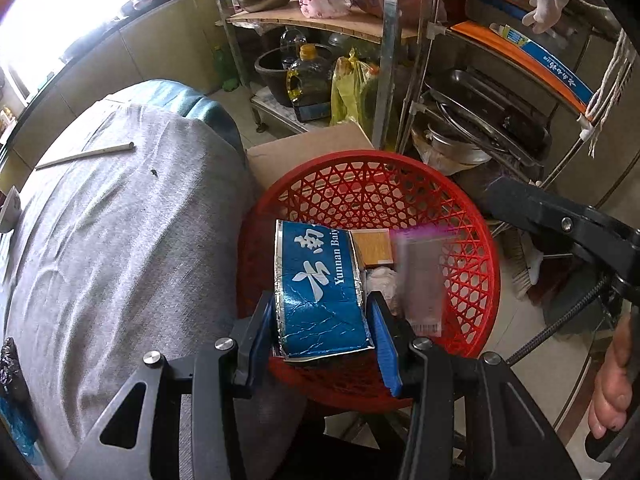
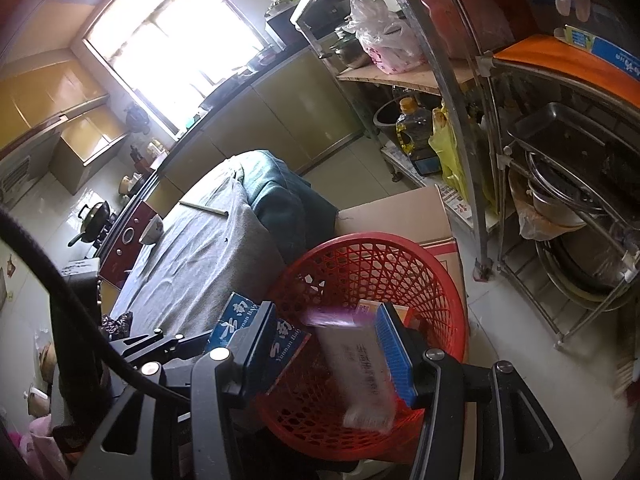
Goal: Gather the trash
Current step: 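Withdraw both open grippers from the basket and turn toward the table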
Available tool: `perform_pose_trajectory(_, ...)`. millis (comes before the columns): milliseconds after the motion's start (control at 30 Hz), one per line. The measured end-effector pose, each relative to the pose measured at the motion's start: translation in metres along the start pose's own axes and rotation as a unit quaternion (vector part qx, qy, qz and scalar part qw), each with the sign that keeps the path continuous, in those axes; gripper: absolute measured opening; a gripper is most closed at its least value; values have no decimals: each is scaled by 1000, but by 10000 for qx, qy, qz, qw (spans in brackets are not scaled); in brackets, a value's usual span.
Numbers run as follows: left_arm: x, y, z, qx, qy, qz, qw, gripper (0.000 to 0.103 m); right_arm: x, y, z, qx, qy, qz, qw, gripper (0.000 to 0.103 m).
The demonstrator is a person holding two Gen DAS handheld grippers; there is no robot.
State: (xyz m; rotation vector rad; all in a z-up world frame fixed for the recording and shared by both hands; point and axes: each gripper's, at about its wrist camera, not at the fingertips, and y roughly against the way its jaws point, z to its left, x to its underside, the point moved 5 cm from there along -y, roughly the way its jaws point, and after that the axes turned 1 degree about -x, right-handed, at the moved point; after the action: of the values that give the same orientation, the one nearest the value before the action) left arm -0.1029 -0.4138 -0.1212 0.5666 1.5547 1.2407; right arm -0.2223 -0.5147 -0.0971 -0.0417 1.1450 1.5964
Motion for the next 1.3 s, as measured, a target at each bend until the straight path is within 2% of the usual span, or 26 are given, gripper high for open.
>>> perform_pose_trajectory(300,0,-1,-5,74,-116,30,9999,49,0,-1,-3,14,-43,6,10000,56)
perform_pose_trajectory(400,0,0,-6,85,-142,14,9999,56,-1,-1,-3,23,-69,6,10000,56)
perform_pose_trajectory(500,0,3,-5,108,-140,-23,9998,58,-2,-1,-3,32,-70,9,10000,56)
perform_pose_trajectory(767,4,14,3,110,-31,-91,9999,58,-2,0,3,48,-72,28,10000,56)
perform_pose_trajectory(1000,10,35,15,56,35,-348,9994,59,-1,-1,18,35,-33,115,9999,56)
perform_pose_trajectory(1300,24,71,49,-60,305,-750,9967,59,6,-2,61,0,355,158,9992,56)
